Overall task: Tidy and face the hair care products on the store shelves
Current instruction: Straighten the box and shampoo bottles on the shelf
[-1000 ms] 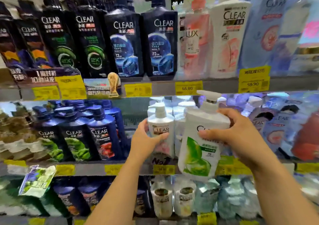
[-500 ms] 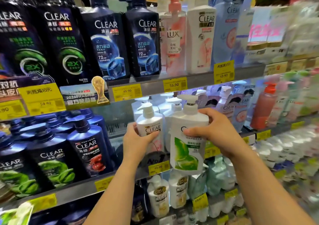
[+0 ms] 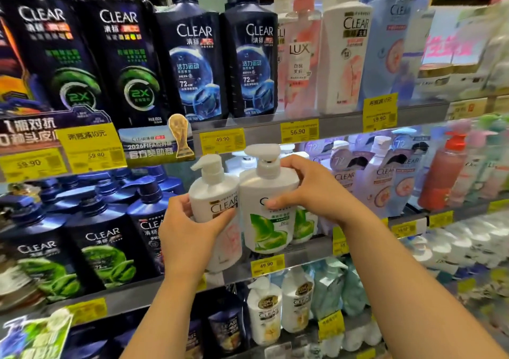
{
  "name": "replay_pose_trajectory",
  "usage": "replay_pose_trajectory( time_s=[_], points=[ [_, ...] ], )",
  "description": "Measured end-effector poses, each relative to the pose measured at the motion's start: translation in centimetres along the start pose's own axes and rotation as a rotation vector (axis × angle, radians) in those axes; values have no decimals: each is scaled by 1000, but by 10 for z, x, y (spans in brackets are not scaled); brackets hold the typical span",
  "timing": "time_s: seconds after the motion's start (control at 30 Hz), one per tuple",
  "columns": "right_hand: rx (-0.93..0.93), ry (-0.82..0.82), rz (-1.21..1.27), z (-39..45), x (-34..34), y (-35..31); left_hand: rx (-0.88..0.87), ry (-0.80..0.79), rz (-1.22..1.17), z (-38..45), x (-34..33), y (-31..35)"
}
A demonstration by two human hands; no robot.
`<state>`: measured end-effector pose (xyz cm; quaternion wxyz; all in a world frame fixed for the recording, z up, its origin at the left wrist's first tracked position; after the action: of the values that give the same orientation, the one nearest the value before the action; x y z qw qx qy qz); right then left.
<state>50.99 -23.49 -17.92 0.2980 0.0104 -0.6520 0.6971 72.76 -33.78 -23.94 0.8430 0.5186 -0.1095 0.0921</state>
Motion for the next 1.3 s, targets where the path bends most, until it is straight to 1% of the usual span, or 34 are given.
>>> replay_pose_trajectory(
  time_s=[0.2, 0.3, 0.57, 0.7, 0.83, 0.97, 1.1, 1.3],
  points=[
    [42, -58, -20, 15, -9, -6, 19, 25, 101, -9, 13, -12],
    [62, -49, -34, 22, -14, -7, 5, 39, 120, -15, 21, -16],
    [114, -70, -152, 35, -39, -5, 39, 26, -22, -20, 42, -22],
    [85, -89, -233, 38, -46, 3, 57, 12, -42, -20, 45, -25],
    [67, -100, -374, 38, -53, 12, 61, -5, -56, -22, 47, -25],
    [55, -73, -494, 41, -54, 12, 66, -23, -95, -23, 47, -24],
    [13, -40, -696, 44, -44, 5, 84, -56, -132, -24, 42, -23],
    [0, 82, -855, 43, -33, 1, 112, -129, -230, -19, 26, -12]
  ],
)
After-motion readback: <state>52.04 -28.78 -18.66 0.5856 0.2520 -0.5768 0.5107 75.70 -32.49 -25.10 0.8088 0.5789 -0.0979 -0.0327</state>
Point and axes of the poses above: each hand's wrist, its own z-axis towards the middle knuckle, its own x-axis out of the back of the hand, y = z × x, the point moved 4 cm from there along z, towards the middle knuckle, and after that the axes turned 6 degrees about -x, right-handed, at the moved point
